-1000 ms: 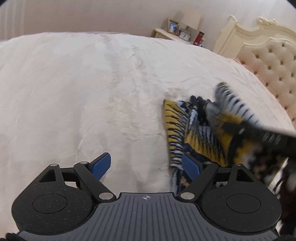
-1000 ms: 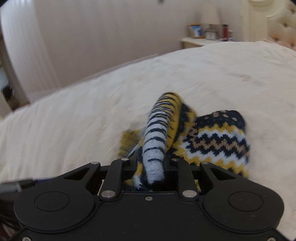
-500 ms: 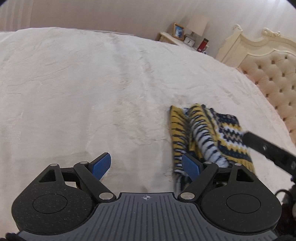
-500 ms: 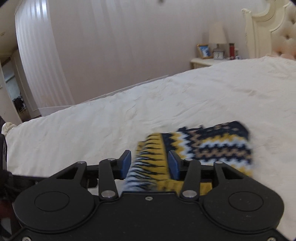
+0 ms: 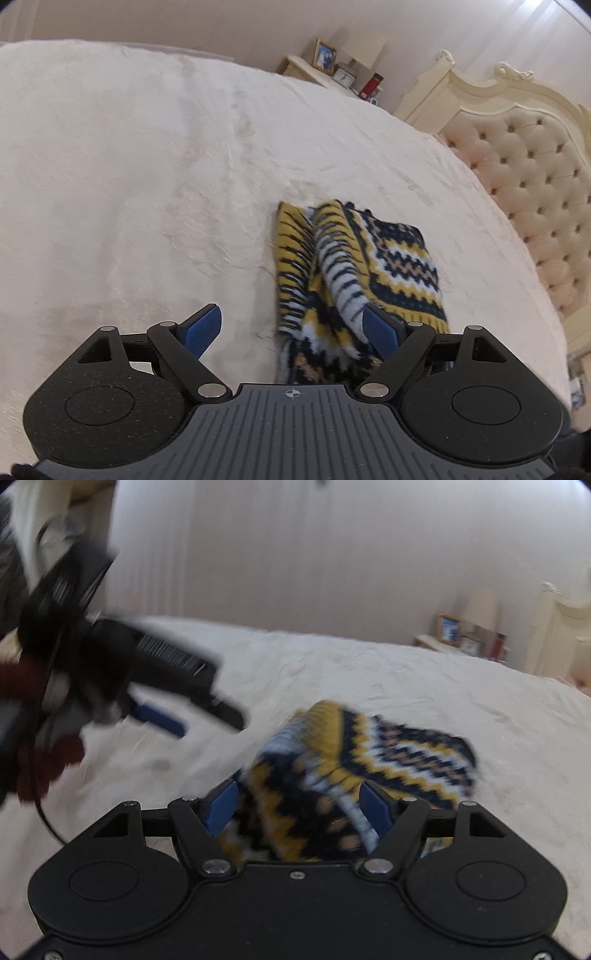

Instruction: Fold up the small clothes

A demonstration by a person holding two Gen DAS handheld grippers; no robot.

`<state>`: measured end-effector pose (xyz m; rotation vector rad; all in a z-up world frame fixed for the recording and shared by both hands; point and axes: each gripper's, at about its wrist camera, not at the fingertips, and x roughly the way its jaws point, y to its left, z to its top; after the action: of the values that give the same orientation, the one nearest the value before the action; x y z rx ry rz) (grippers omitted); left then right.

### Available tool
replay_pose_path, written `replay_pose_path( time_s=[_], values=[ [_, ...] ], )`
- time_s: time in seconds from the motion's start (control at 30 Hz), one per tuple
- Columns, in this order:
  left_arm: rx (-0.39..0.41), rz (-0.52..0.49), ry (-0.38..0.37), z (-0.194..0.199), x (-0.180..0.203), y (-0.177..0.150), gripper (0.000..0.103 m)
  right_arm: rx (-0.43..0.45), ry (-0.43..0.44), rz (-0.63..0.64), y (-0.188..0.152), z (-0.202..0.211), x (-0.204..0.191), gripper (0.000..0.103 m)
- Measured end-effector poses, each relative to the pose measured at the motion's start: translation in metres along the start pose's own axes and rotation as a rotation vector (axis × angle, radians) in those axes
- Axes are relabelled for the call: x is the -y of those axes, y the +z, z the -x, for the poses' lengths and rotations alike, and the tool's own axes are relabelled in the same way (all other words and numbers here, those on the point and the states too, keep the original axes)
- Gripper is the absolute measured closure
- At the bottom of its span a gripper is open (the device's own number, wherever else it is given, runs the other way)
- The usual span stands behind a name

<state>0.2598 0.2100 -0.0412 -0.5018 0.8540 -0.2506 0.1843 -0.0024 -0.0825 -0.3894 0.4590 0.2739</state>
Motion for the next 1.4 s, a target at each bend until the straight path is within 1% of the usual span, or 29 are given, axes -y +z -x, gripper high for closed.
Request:
replay_pose_path(
  time_s=[0.03, 0.07, 0.1, 0.13, 0.17, 0.27, 0.33, 0.4, 0.5, 0.57, 0.6, 0.67, 0.7, 0.73, 0.77, 0.8, 0.87, 0.97, 1.03, 1.1, 1.17, 1.2, 1.3, 1.33, 1.37, 1.4],
  values=[
    [-0.009, -0.004, 0.0, -0.002, 0.003, 0.0, 0.02, -0.003, 0.003, 0.031, -0.001, -0.007, -0.006, 0.037],
    [-0.016, -0.011, 0.001, -0.003, 0.005, 0.001, 0.02, -0.014, 0.003, 0.063, -0.001, -0.015, -0.011, 0.048],
    [-0.022, -0.019, -0.001, -0.005, 0.009, 0.001, 0.02, -0.032, 0.009, 0.086, -0.002, -0.021, -0.016, 0.056],
    [-0.028, -0.028, -0.012, -0.007, 0.012, 0.003, 0.02, -0.044, 0.013, 0.093, -0.003, -0.026, -0.018, 0.074],
    [-0.037, -0.031, -0.027, -0.01, 0.015, 0.005, 0.02, -0.048, 0.012, 0.093, -0.003, -0.029, -0.019, 0.082],
    [-0.075, -0.019, -0.063, -0.025, 0.024, 0.014, 0.02, -0.042, 0.013, 0.077, -0.005, -0.031, -0.018, 0.082],
    [-0.098, -0.005, -0.072, -0.04, 0.029, 0.02, 0.02, -0.035, 0.021, 0.073, -0.005, -0.029, -0.016, 0.082],
    [-0.138, 0.011, -0.062, -0.059, 0.034, 0.027, 0.021, -0.026, 0.026, 0.077, -0.005, -0.028, -0.015, 0.082],
    [-0.169, -0.003, -0.044, -0.079, 0.041, 0.034, 0.021, -0.013, 0.036, 0.064, -0.006, -0.025, -0.013, 0.082],
    [-0.179, -0.026, -0.038, -0.085, 0.046, 0.036, 0.029, -0.011, 0.041, 0.057, -0.006, -0.022, -0.013, 0.082],
    [-0.178, -0.04, -0.029, -0.087, 0.049, 0.038, 0.036, -0.01, 0.043, 0.055, -0.007, -0.023, -0.013, 0.082],
    [-0.177, -0.077, -0.001, -0.091, 0.056, 0.04, 0.041, -0.01, 0.047, 0.052, -0.007, -0.022, -0.012, 0.082],
    [-0.172, -0.098, 0.008, -0.093, 0.059, 0.041, 0.047, -0.01, 0.048, 0.05, -0.007, -0.022, -0.012, 0.082],
    [-0.165, -0.117, 0.01, -0.094, 0.06, 0.042, 0.059, -0.01, 0.048, 0.048, -0.008, -0.022, -0.012, 0.082],
    [-0.161, -0.134, 0.013, -0.096, 0.061, 0.042, 0.066, -0.01, 0.048, 0.048, -0.008, -0.022, -0.012, 0.082],
    [-0.155, -0.147, 0.023, -0.096, 0.061, 0.043, 0.08, -0.01, 0.048, 0.049, -0.008, -0.022, -0.013, 0.082],
    [-0.139, -0.164, 0.028, -0.093, 0.061, 0.043, 0.081, -0.006, 0.049, 0.048, -0.008, -0.02, -0.013, 0.082],
    [-0.089, -0.21, 0.016, -0.077, 0.064, 0.043, 0.085, 0.017, 0.047, 0.044, -0.006, -0.015, -0.014, 0.083],
    [-0.043, -0.234, 0.018, -0.063, 0.066, 0.044, 0.091, 0.037, 0.055, 0.037, -0.002, -0.011, -0.015, 0.083],
    [-0.015, -0.224, 0.007, -0.053, 0.061, 0.045, 0.091, 0.033, 0.078, 0.038, -0.002, -0.013, -0.019, 0.083],
    [-0.034, -0.195, 0.03, -0.058, 0.05, 0.044, 0.091, 0.011, 0.096, 0.05, -0.006, -0.019, -0.025, 0.083],
    [-0.046, -0.181, 0.054, -0.062, 0.043, 0.041, 0.091, 0.001, 0.112, 0.045, -0.008, -0.023, -0.026, 0.083],
    [-0.062, -0.174, 0.081, -0.073, 0.033, 0.03, 0.09, -0.041, 0.144, 0.027, -0.015, -0.031, -0.028, 0.082],
    [-0.059, -0.175, 0.084, -0.073, 0.032, 0.028, 0.09, -0.045, 0.148, 0.029, -0.017, -0.032, -0.028, 0.081],
    [-0.055, -0.171, 0.088, -0.074, 0.031, 0.028, 0.09, -0.039, 0.156, 0.024, -0.018, -0.032, -0.027, 0.076],
    [-0.053, -0.165, 0.09, -0.074, 0.031, 0.028, 0.09, -0.03, 0.171, 0.012, -0.019, -0.03, -0.026, 0.073]
  ],
)
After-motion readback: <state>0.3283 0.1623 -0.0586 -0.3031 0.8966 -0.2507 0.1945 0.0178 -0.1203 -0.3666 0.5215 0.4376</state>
